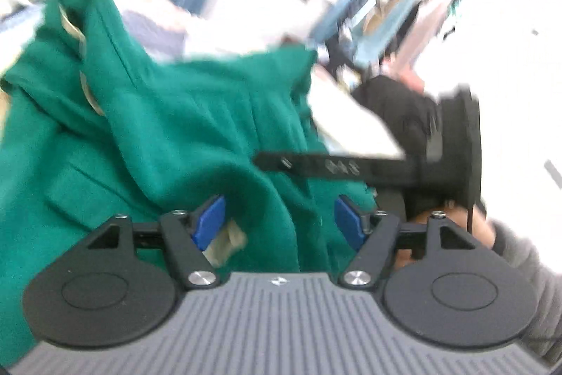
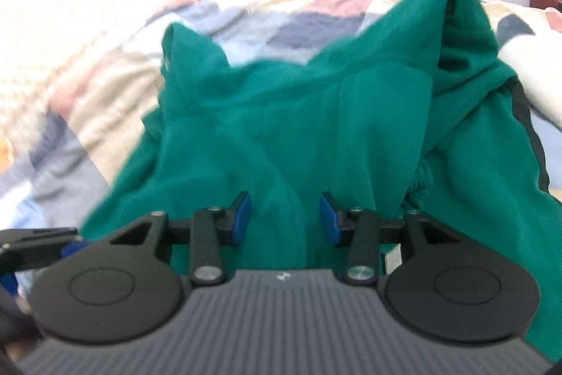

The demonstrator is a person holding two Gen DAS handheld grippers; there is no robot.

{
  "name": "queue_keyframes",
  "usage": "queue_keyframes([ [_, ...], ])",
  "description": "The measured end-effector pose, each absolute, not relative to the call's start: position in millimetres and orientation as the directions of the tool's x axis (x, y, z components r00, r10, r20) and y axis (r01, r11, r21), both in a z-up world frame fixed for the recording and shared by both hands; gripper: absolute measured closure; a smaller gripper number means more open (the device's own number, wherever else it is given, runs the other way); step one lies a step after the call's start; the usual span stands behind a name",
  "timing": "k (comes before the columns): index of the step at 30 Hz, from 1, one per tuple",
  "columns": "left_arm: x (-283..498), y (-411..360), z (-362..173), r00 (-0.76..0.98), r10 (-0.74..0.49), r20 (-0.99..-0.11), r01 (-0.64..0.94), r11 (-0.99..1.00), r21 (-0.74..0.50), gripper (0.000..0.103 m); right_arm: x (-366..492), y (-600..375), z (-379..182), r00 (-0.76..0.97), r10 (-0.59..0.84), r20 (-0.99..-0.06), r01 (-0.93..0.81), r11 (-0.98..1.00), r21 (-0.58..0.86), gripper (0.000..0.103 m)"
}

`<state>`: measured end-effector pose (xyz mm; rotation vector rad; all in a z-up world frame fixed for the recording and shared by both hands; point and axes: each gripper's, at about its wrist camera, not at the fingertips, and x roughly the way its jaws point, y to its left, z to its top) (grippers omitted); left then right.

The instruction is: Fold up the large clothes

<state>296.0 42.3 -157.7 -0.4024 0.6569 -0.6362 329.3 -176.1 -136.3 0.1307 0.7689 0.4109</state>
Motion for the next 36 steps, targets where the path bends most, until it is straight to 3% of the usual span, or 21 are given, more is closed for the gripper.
queue_keyframes([
  [6,327.7,86.4,-147.4,0.728,-0.563,-0.391,0.287,0.768,-0.573,0.029,330.8,-191.6,-110.8,0.719,0.430,-0.546,-0.297,0.900,0.318,0.054],
  [10,366.9,102.2,-150.6,0.772,-0.471,-0.427,0.186,0.810,-0.557,0.029,347.1,-203.4,-101.5,0.778,0.394,-0.489,-0.246,0.907,0.341,0.026],
  [14,404.8,111.1,-153.9,0.805,-0.380,-0.455,0.123,0.857,-0.500,0.030,373.0,-209.0,-100.6,0.792,0.369,-0.487,-0.229,0.918,0.324,0.027],
  [21,481.9,94.4,-135.9,0.822,-0.389,-0.415,0.186,0.873,-0.451,0.030,435.7,-206.2,-90.2,0.826,0.302,-0.477,-0.217,0.950,0.225,0.028],
  [24,523.0,79.2,-134.4,0.830,-0.328,-0.451,0.158,0.914,-0.372,0.030,465.1,-205.5,-94.3,0.851,0.244,-0.464,-0.191,0.969,0.158,0.032],
  [28,563.6,79.2,-141.4,0.825,-0.226,-0.518,0.080,0.954,-0.289,0.030,485.8,-220.3,-113.3,0.872,0.153,-0.465,-0.108,0.987,0.123,0.045],
  [36,591.1,108.5,-193.1,0.773,-0.162,-0.614,0.008,0.969,-0.246,0.044,510.1,-232.1,-155.5,0.829,0.145,-0.541,-0.116,0.989,0.088,0.047],
])
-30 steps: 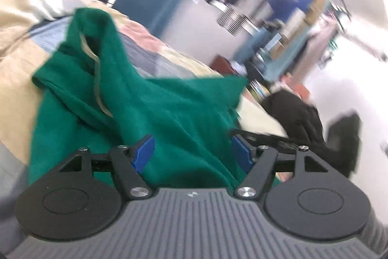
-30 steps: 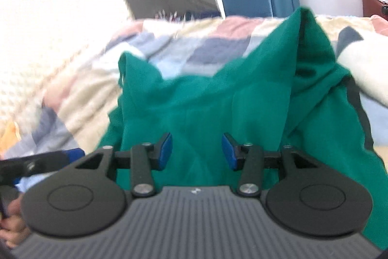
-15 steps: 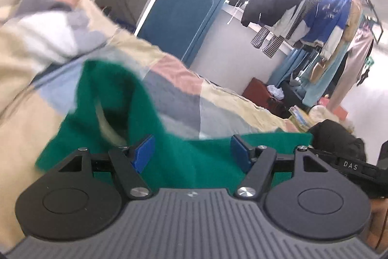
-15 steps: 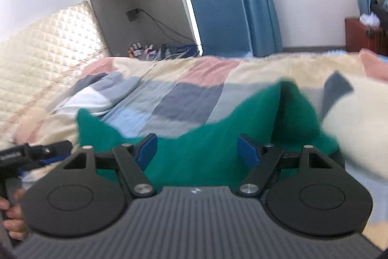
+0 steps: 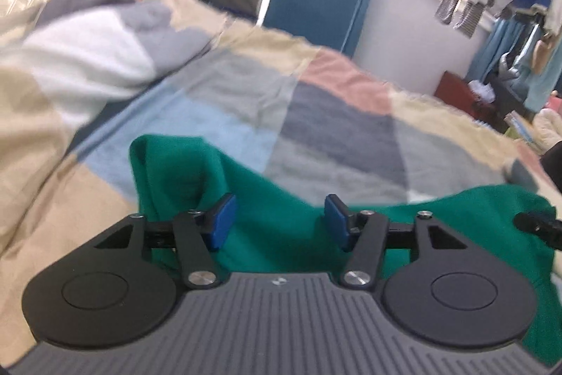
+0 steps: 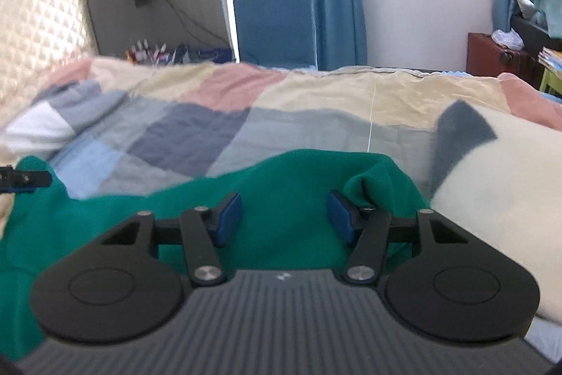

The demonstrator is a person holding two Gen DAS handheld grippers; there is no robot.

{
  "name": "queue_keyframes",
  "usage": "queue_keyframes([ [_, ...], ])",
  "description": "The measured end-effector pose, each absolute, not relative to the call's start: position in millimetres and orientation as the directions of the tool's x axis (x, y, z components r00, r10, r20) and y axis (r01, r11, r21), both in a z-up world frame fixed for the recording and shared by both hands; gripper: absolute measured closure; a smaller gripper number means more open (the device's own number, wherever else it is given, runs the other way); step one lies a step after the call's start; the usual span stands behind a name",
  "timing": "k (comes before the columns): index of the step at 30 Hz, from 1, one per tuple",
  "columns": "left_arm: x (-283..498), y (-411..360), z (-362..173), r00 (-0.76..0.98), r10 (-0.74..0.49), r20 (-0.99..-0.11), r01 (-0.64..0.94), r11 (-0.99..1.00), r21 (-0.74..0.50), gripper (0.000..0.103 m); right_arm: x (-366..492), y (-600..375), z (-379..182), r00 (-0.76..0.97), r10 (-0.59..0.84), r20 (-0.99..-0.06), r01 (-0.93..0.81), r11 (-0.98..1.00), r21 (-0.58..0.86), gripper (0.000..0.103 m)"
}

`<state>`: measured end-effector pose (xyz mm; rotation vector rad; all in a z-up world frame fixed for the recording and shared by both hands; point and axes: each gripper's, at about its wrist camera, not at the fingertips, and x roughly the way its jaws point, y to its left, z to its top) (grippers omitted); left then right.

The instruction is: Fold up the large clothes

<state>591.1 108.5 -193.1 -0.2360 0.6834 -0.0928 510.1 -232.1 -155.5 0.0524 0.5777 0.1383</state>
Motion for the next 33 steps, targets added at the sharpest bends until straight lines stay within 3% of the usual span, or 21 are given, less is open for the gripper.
queue_keyframes([
  [4,597.1,119.3,-217.3,0.748,-0.186,-0.637,-0.005,0.958,-0.286,0.050,522.6,-235.5,-176.3,0.805,0.145,-0.575,-0.106,0.989,0.102,0.047],
  [8,595.5,119.5,-212.7,0.754,-0.205,-0.624,0.010,0.953,-0.302,0.050,524.1,-225.3,-186.2,0.816,0.115,-0.567,-0.114,0.993,0.037,0.047],
  [13,572.9,115.5,-188.9,0.761,-0.209,-0.615,0.029,0.957,-0.289,0.044,510.3,-228.4,-170.0,0.825,0.127,-0.550,-0.088,0.991,0.098,0.046],
  [22,485.9,94.4,-148.1,0.781,-0.244,-0.576,0.054,0.944,-0.327,0.040,449.1,-246.0,-124.2,0.832,0.242,-0.500,-0.069,0.938,0.339,0.044],
  [28,417.2,69.9,-131.8,0.786,-0.329,-0.523,0.108,0.907,-0.407,0.039,396.7,-239.2,-108.2,0.793,0.315,-0.522,-0.114,0.918,0.380,0.042],
  [33,366.6,40.1,-123.4,0.779,-0.358,-0.514,0.164,0.908,-0.385,0.039,346.3,-224.5,-102.5,0.760,0.368,-0.535,-0.179,0.911,0.373,0.042],
])
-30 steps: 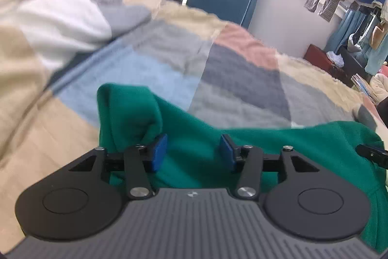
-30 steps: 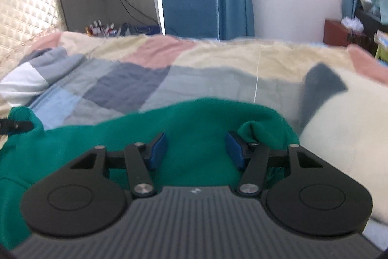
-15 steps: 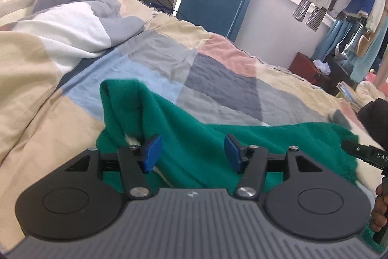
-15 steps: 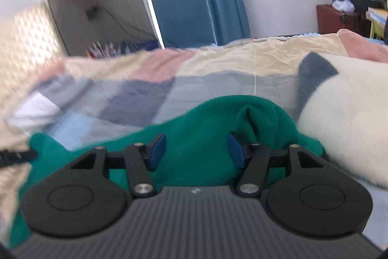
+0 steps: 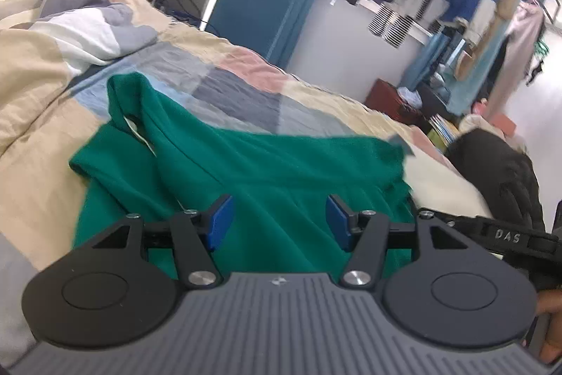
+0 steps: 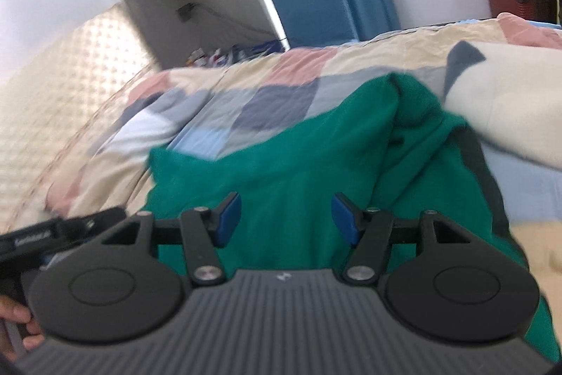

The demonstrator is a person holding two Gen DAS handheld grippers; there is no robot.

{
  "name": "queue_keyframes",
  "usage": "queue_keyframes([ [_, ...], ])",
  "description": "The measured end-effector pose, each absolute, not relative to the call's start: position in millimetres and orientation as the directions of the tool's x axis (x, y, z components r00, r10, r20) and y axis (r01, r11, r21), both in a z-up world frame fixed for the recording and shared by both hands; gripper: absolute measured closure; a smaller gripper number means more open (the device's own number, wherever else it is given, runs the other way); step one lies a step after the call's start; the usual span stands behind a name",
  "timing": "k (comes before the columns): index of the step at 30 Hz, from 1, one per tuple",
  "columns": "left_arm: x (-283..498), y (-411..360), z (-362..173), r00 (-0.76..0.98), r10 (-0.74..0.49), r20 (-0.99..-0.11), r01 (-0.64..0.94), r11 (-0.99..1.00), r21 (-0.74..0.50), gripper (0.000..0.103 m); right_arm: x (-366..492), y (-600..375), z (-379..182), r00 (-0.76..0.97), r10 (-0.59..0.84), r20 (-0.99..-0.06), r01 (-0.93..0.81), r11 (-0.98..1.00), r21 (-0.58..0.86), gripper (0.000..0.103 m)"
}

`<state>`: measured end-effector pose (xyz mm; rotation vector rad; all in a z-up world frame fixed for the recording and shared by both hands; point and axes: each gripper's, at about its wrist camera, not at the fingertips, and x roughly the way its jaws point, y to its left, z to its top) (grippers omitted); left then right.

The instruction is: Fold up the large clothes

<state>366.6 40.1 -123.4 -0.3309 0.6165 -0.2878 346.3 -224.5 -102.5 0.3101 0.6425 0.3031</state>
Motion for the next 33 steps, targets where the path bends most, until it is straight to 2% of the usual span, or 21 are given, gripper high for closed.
queue_keyframes([
  [6,322.5,12.7,-124.4,0.748,-0.402,-0.528,0.198,0.895,-0.400,0.039,299.0,-207.6,-108.0,0.714,0.420,-0.560,-0.221,0.894,0.389,0.042],
  [12,295.5,0.5,-137.6,0.717,-0.419,-0.557,0.198,0.889,-0.413,0.039,280.1,-199.5,-116.6,0.687,0.394,-0.611,-0.212,0.912,0.351,0.042],
  [21,300.5,10.4,-169.8,0.666,-0.416,-0.619,0.168,0.892,-0.419,0.039,284.4,-201.1,-128.9,0.647,0.405,-0.647,-0.194,0.907,0.373,0.045],
  [33,318.9,13.2,-199.1,0.614,-0.407,-0.676,0.151,0.901,-0.407,0.039,309.3,-188.7,-170.2,0.527,0.406,-0.747,-0.144,0.908,0.392,0.049],
])
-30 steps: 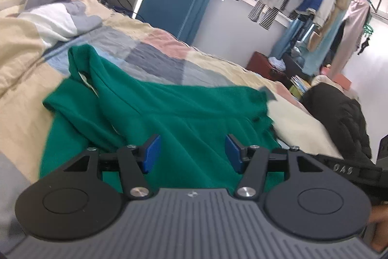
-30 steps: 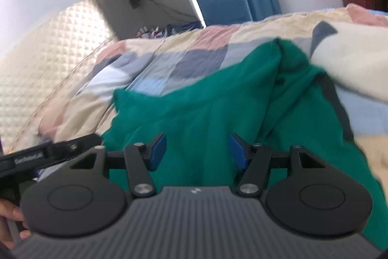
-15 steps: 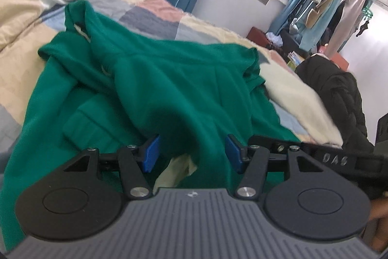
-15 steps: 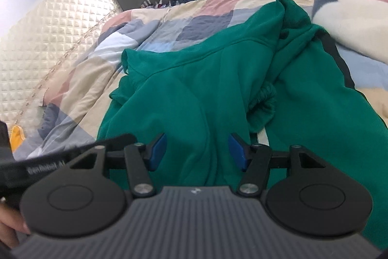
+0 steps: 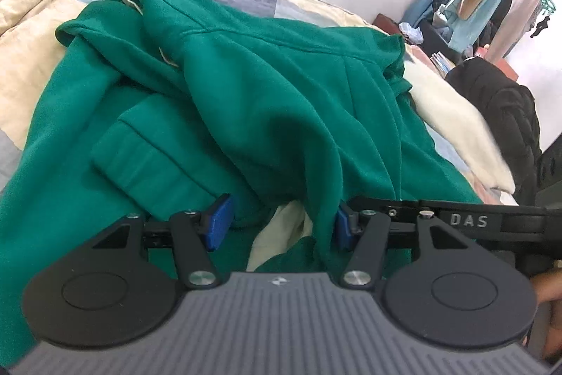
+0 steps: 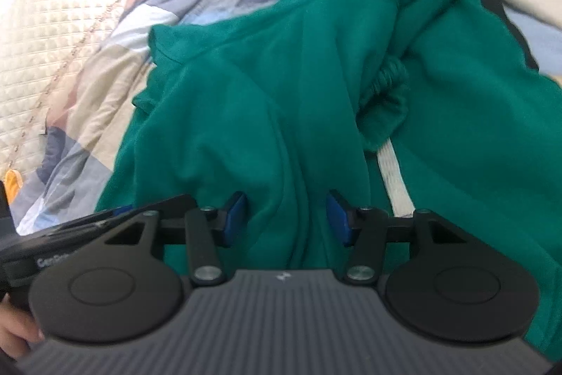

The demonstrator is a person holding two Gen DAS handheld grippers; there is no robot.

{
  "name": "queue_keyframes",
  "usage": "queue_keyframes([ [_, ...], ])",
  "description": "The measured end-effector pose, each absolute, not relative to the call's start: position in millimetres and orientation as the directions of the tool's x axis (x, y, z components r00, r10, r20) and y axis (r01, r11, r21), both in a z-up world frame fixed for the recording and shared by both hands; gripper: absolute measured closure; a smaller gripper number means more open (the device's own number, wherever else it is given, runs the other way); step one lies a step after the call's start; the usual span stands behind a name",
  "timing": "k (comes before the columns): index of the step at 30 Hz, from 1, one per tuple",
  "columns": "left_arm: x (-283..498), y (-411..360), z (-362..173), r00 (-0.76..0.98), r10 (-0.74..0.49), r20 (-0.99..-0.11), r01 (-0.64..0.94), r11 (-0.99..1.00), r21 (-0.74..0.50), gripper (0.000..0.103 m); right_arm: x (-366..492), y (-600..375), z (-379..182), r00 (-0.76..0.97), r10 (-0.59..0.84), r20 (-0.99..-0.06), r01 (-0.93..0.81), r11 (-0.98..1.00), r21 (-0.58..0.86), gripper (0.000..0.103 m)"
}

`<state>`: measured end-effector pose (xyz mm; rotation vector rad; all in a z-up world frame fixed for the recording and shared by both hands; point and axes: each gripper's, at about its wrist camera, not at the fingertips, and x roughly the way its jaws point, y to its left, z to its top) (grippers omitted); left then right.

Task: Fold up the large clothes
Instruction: 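Press the folded hoodie bundle together with both grippers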

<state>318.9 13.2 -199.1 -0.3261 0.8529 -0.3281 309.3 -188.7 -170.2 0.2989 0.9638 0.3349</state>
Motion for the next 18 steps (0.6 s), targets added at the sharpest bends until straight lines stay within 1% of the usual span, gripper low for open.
queue_keyframes([
  [6,321.5,8.0,-205.1,0.612,-0.393,-0.687,0.151,0.910,-0.385,0.039,320.1,-182.6,-184.6,0.495,0.393,-0.774,-0.125,0.915,0.385,0.049],
  [14,311.8,13.0,-196.5,0.629,-0.394,-0.670,0.148,0.907,-0.394,0.039,318.1,-183.1,-179.4,0.506,0.388,-0.770,-0.106,0.914,0.391,0.049],
  [15,307.3,15.4,-193.4,0.637,-0.389,-0.666,0.143,0.908,-0.393,0.039,315.3,-181.7,-174.2,0.519,0.377,-0.767,-0.125,0.921,0.368,0.047],
  [18,290.7,26.2,-182.4,0.663,-0.385,-0.642,0.130,0.904,-0.407,0.038,298.4,-172.8,-150.9,0.574,0.366,-0.732,-0.209,0.930,0.302,0.048],
])
